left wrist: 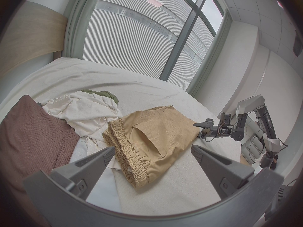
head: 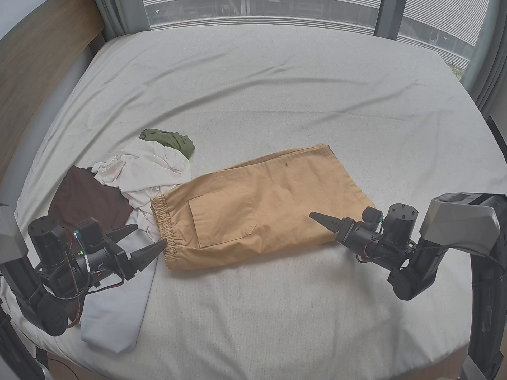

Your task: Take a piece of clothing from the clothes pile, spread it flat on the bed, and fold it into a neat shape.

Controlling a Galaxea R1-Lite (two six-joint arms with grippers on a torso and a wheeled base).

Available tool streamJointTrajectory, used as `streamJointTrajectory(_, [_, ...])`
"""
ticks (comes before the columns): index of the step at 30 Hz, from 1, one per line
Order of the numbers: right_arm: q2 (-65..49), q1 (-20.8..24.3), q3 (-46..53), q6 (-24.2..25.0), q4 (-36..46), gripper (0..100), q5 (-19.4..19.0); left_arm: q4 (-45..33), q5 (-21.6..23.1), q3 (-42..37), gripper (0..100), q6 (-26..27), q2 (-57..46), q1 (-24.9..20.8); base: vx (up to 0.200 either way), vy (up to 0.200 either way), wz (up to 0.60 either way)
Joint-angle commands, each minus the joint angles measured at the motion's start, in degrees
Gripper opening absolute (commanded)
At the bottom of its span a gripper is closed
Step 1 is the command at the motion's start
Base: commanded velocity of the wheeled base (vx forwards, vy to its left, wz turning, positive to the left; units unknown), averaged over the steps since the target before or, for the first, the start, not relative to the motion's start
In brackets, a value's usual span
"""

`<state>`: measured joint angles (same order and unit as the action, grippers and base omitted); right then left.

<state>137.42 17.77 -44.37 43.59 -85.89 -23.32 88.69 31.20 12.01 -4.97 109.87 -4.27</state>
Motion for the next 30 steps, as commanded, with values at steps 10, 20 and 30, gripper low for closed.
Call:
streamJointTrajectory(10, [0.74,0.51,0.16,-0.09,0.03,0,1.79,0.0,0.01,0.03,100,-0.21,-0.01,0.22,0.0,0.0,0.0])
streamJointTrajectory(20, [-3.57,0.95,6.84,-2.72,0.03,0,1.88,0.0,0.09,-0.05,100,-0.65,-0.01,0.22,0.0,0.0,0.0])
streamJointTrajectory(30, [-6.47,0.86,14.67,-6.24,-2.26,0,2.14,0.0,0.18,-0.23,100,-0.65,-0.1,0.05,0.0,0.0,0.0])
